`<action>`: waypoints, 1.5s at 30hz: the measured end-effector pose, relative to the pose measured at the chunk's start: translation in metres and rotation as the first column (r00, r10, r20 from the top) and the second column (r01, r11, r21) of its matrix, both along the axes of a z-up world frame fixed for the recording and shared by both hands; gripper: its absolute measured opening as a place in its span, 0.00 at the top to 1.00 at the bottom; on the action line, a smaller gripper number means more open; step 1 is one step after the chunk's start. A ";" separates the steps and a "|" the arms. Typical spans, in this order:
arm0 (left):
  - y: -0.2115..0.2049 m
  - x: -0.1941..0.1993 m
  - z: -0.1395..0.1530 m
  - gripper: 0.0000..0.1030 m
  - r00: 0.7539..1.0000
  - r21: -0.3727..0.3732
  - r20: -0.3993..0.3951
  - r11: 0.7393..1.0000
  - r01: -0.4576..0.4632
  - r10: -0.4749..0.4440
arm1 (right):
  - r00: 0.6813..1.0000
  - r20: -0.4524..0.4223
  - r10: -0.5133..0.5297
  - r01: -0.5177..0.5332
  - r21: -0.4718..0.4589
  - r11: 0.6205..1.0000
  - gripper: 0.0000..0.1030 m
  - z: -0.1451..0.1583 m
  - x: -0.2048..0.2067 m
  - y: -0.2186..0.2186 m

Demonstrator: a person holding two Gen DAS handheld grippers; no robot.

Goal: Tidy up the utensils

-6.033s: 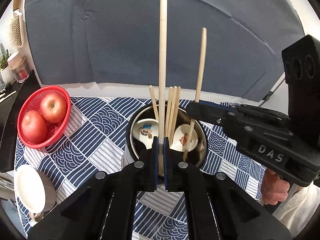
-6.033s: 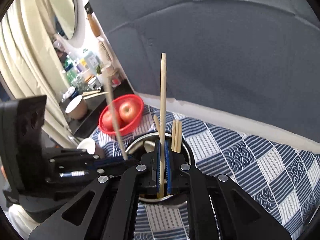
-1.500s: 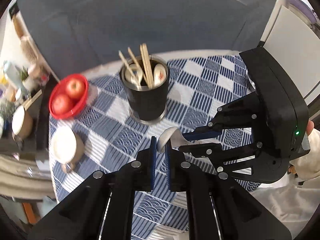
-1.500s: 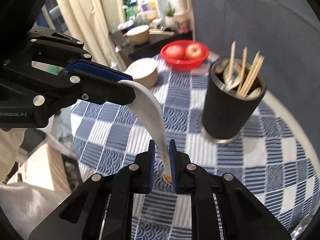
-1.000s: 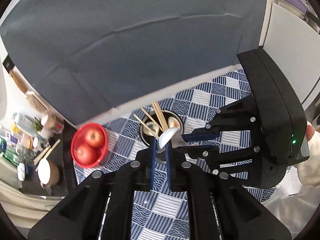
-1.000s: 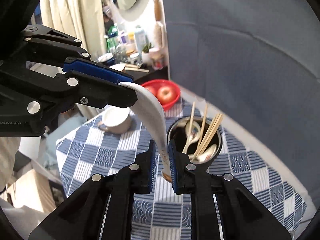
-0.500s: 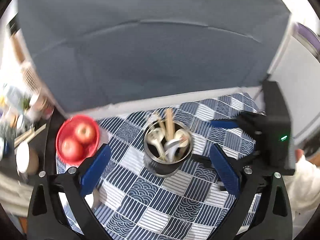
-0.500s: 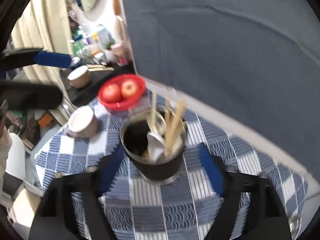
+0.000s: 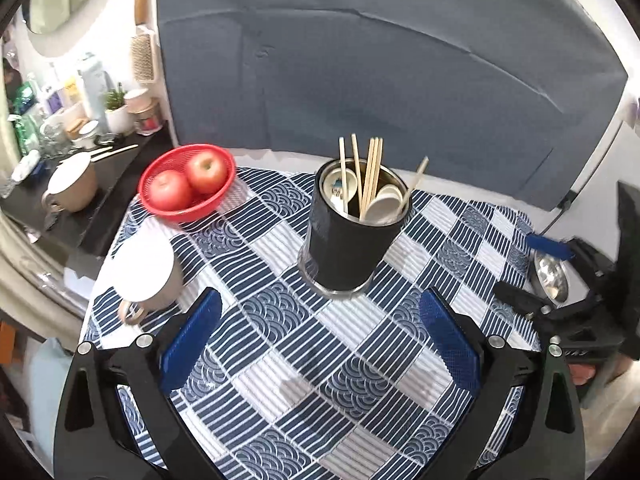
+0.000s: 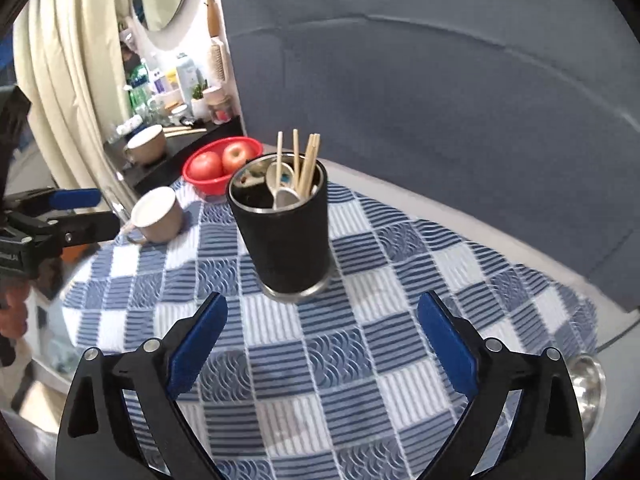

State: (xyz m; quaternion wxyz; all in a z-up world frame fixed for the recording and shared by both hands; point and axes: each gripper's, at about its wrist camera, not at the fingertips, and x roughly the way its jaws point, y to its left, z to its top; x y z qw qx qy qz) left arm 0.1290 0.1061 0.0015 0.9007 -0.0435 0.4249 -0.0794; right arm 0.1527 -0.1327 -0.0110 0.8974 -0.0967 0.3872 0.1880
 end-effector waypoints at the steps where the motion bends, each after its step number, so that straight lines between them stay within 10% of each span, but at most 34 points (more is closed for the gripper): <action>1: -0.004 -0.008 -0.001 0.06 1.000 0.023 0.011 1.000 -0.006 0.005 | 1.000 0.001 -0.007 0.007 -0.003 1.000 0.11 0.001 -0.004 -0.002; 10: -0.010 -0.052 -0.016 0.06 0.994 -0.040 -0.091 0.997 -0.072 0.068 | 0.995 -0.095 0.011 -0.011 0.000 1.000 0.08 -0.001 -0.052 -0.017; 45: -0.050 -0.120 0.017 0.06 0.995 0.046 0.040 0.995 -0.089 0.088 | 0.996 -0.036 -0.078 0.081 0.081 0.993 0.08 0.023 -0.116 -0.025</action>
